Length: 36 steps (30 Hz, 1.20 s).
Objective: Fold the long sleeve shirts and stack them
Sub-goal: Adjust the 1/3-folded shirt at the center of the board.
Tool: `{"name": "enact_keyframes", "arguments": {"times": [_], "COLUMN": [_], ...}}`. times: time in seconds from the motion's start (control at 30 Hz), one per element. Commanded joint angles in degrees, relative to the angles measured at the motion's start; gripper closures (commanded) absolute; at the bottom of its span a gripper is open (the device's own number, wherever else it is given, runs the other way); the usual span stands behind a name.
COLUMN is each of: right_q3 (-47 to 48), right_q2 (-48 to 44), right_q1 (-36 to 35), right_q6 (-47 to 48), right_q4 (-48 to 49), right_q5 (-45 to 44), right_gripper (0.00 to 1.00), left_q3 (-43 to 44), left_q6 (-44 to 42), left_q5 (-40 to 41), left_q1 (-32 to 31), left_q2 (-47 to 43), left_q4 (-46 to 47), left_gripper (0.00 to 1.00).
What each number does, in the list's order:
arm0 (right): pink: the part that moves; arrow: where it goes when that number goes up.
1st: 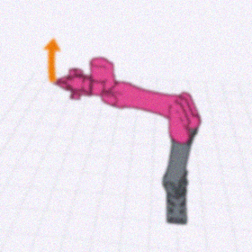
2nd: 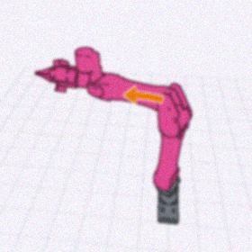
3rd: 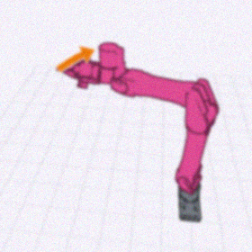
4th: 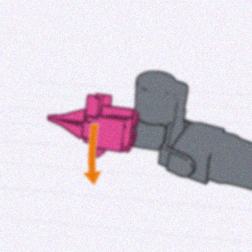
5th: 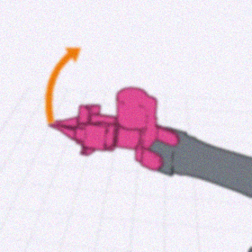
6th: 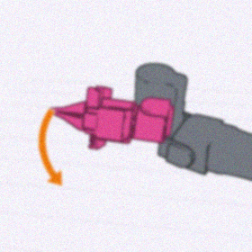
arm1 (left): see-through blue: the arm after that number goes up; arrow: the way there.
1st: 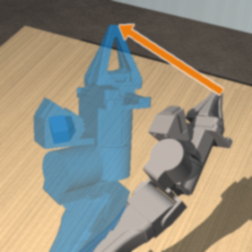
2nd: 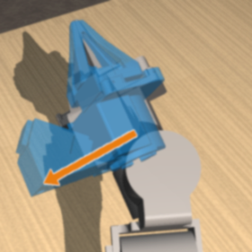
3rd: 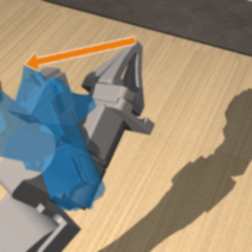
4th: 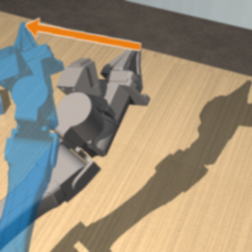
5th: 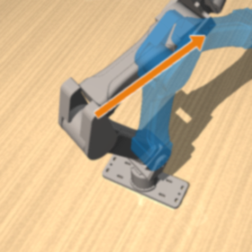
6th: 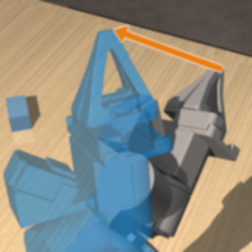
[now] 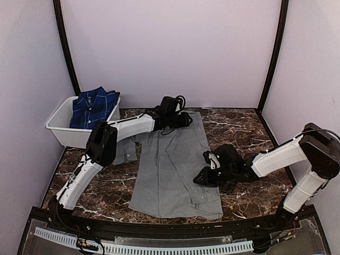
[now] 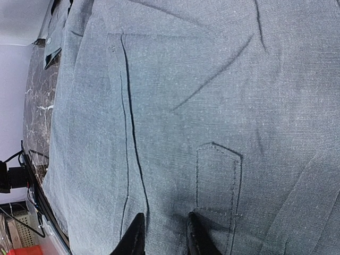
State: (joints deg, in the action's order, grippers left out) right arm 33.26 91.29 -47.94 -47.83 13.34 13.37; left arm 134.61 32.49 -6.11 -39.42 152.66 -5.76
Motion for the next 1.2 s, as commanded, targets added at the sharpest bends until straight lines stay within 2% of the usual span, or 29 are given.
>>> {"name": "enact_keyframes", "arguments": {"times": [0.0,0.3,0.5,0.63,0.83,0.97,1.03,1.17], "right_q3": [-1.5,-1.4,-1.9,0.2,9.8,16.4,20.0,28.0], "right_q2": [-1.5,-3.0,-3.8,-5.0,-5.9,-2.4,0.2,6.1], "right_q1": [0.3,0.3,0.3,0.3,0.8,3.0,4.9,8.8], "right_q6": [0.4,1.1,1.4,2.2,5.7,9.0,10.8,13.6], "right_q4": [-2.7,-5.4,-6.5,-8.3,-12.4,-12.5,-12.6,-10.7], "right_q5": [0.4,-0.2,-0.4,-0.9,-3.1,-3.1,-2.0,1.2], "right_gripper": [0.76,0.76,0.76,0.75,0.74,0.73,0.74,0.73], "left_q3": [2.5,8.3,8.1,5.6,-8.7,-19.0,-25.9,-45.5], "left_q6": [2.8,10.4,9.0,7.9,4.8,2.8,2.4,2.7], "left_q5": [-2.1,-6.8,-11.1,-13.7,-14.0,-12.0,-10.3,-7.1], "left_q1": [1.7,3.8,3.9,3.9,3.8,3.8,3.7,3.7], "left_q2": [4.3,11.3,7.7,0.7,-13.7,-22.5,-27.3,-38.0], "left_q4": [7.2,14.5,14.6,13.7,13.0,10.2,9.5,10.9], "left_gripper": [0.63,0.62,0.51,0.48,0.45,0.44,0.44,0.44]}}
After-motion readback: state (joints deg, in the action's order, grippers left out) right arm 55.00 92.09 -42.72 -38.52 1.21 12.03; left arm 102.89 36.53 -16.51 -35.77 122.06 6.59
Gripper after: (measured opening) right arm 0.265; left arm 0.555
